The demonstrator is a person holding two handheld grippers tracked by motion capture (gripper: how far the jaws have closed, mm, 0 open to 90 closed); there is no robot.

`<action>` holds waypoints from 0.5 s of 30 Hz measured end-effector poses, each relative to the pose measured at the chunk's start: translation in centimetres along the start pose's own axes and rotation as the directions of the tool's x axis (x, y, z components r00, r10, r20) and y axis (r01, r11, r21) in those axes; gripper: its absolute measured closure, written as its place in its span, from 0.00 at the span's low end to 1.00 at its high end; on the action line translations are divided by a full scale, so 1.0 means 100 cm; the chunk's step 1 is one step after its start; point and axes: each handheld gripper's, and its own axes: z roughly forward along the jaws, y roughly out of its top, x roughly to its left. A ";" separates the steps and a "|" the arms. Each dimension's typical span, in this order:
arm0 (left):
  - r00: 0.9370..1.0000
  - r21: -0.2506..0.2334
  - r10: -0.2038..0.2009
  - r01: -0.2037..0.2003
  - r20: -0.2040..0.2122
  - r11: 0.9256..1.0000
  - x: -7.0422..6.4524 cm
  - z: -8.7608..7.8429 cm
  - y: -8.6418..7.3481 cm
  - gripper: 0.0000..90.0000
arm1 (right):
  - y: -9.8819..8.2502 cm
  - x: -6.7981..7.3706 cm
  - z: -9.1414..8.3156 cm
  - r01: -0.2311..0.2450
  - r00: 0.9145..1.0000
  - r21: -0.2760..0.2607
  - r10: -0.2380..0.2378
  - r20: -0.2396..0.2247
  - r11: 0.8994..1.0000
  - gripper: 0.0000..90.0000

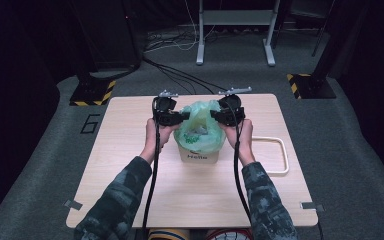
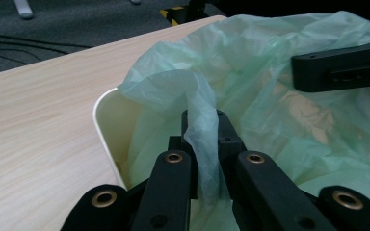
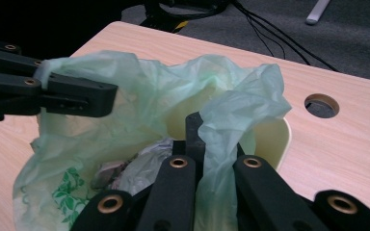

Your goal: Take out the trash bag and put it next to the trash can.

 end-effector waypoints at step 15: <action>0.972 0.052 0.100 -0.113 0.211 0.992 -0.026 0.020 -0.002 0.42 | 0.010 0.013 0.014 0.022 1.000 0.023 -0.021 -0.021 0.999 0.99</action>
